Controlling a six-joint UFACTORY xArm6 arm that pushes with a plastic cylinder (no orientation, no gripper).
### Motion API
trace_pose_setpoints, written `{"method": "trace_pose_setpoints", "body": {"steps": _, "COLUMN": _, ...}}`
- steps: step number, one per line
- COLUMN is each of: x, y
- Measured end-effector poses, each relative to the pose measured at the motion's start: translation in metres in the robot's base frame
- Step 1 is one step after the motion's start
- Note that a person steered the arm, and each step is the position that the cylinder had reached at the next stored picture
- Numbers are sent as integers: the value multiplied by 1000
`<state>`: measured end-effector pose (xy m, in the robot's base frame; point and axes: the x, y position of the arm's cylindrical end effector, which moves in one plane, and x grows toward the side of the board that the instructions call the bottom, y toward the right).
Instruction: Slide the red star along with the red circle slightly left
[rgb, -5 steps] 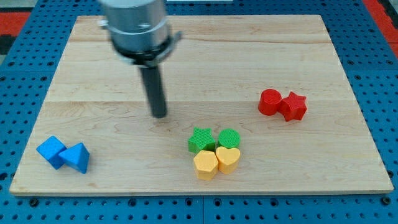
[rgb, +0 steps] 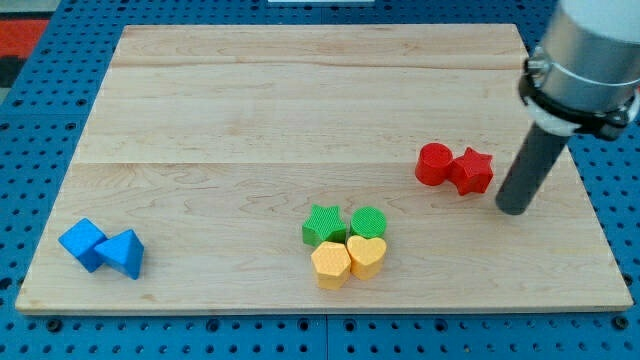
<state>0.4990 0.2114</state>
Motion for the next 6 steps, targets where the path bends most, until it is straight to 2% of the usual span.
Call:
{"method": "trace_pose_setpoints", "body": {"steps": 1, "x": -19, "y": 0}}
{"method": "trace_pose_setpoints", "body": {"steps": 3, "x": -66, "y": -68}}
{"method": "trace_pose_setpoints", "body": {"steps": 4, "x": -68, "y": -88}}
{"method": "trace_pose_setpoints", "body": {"steps": 6, "x": -54, "y": -64}}
